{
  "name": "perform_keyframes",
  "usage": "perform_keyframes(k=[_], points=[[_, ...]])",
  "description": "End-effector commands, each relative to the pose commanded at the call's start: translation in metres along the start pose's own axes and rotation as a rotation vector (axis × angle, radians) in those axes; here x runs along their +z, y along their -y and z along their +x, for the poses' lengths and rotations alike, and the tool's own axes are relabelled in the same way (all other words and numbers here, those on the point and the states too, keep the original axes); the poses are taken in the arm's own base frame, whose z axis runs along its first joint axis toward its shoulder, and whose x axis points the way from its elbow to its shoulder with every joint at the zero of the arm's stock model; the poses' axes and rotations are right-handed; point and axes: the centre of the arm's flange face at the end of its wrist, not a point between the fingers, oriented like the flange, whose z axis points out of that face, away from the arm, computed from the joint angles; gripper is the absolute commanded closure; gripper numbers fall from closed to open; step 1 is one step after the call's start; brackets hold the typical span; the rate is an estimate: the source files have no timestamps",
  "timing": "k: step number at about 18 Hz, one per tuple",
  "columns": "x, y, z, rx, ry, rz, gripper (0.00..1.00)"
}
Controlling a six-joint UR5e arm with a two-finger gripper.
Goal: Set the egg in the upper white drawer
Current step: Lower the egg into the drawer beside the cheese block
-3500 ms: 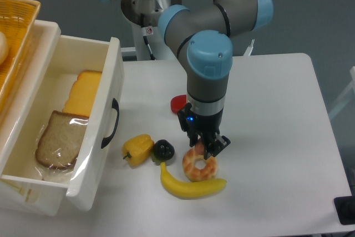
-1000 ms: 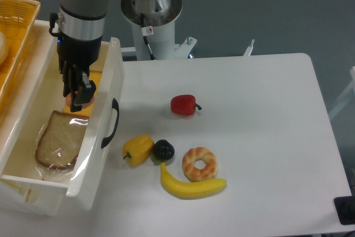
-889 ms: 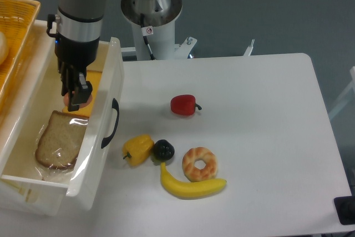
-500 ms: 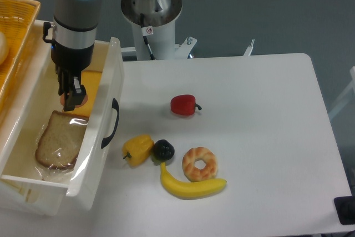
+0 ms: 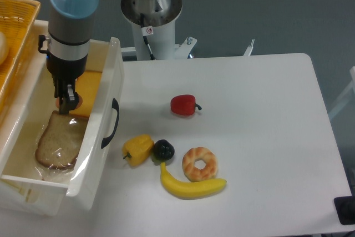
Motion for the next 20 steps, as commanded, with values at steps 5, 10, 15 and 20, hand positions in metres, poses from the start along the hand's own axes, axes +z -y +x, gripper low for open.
perform_keyframes(k=[5,10,15,20], points=[[0.008,0.002,-0.001,0.007,-0.012,-0.006,0.73],[0.013,0.002,0.0,0.005,-0.019,-0.009,0.66],[0.016,-0.001,0.002,0.002,-0.027,-0.014,0.65],[0.021,-0.003,0.003,-0.003,-0.036,-0.017,0.61]])
